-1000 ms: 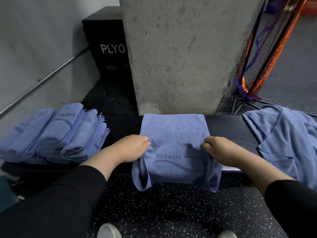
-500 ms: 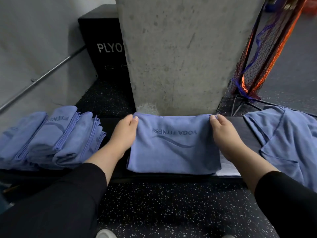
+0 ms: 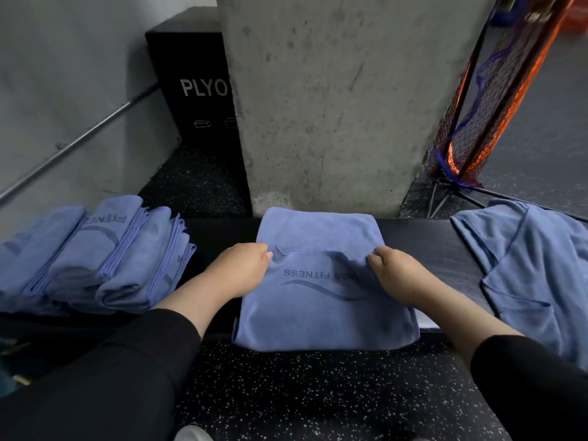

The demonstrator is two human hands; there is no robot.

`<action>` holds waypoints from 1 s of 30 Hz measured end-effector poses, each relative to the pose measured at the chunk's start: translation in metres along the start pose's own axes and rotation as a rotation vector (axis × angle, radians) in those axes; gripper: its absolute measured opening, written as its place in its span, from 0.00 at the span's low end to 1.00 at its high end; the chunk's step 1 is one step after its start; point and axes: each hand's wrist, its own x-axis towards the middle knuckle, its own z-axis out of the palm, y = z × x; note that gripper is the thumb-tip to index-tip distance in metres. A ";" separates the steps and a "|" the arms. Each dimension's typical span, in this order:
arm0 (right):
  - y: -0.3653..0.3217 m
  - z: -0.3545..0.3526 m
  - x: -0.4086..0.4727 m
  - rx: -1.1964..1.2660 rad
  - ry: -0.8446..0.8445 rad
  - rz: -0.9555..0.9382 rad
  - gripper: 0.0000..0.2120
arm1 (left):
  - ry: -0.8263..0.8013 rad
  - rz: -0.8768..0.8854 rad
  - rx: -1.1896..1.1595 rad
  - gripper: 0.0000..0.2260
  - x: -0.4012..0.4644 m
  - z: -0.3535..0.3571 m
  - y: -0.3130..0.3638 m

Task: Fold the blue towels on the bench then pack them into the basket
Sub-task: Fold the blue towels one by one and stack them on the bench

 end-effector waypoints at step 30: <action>-0.003 0.001 0.037 0.120 0.071 0.098 0.15 | 0.138 -0.048 -0.072 0.15 0.025 0.005 -0.015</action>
